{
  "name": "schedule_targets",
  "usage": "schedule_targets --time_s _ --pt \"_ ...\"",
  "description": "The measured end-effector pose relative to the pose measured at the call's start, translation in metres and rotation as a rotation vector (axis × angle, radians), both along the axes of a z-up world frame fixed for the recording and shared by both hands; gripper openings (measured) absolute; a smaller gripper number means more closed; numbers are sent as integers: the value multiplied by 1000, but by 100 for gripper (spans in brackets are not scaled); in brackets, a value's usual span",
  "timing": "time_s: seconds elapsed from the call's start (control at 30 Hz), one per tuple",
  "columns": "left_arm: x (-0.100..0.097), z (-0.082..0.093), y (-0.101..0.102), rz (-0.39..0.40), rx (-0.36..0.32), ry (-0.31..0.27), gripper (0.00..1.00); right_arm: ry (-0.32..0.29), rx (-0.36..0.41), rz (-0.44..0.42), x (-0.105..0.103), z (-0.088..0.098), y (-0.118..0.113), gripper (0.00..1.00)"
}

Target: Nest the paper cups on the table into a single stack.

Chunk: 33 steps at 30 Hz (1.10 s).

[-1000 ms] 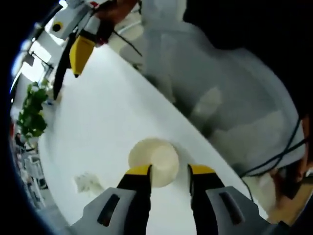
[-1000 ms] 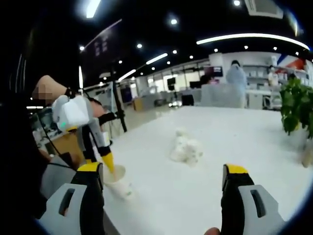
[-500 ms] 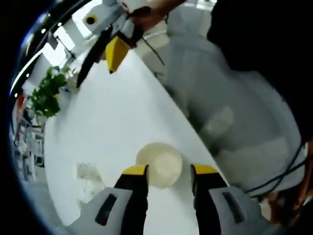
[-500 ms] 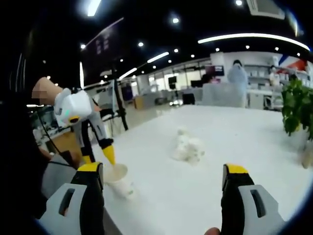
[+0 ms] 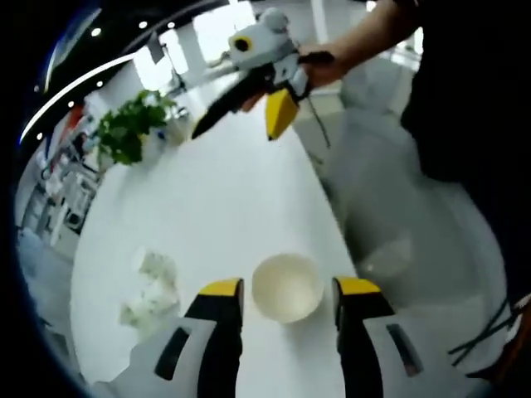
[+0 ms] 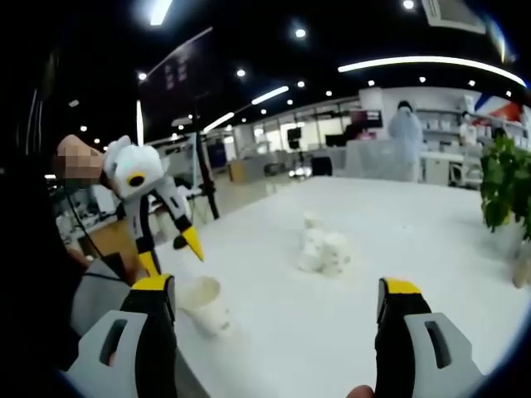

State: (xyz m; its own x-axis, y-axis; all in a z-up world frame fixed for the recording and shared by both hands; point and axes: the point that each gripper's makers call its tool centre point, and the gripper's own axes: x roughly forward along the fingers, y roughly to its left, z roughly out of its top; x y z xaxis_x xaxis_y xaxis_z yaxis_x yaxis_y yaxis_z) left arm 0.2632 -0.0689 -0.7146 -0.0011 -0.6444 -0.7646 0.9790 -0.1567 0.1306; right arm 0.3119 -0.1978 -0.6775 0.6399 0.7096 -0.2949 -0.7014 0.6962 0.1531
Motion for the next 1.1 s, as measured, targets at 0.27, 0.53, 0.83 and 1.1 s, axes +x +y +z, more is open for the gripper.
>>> schedule_targets --time_s 0.27,0.53,0.83,1.1 --pt "8 8 2 111 -78 31 50 2 -6 2 -2 1 1 100" --pt "20 19 11 252 -179 64 59 1 -11 -5 -4 2 -1 100" --pt "32 28 25 372 -254 58 67 1 -15 -6 -6 1 2 100" --pt "38 32 37 466 -313 58 76 0 -15 -5 -4 3 7 100"
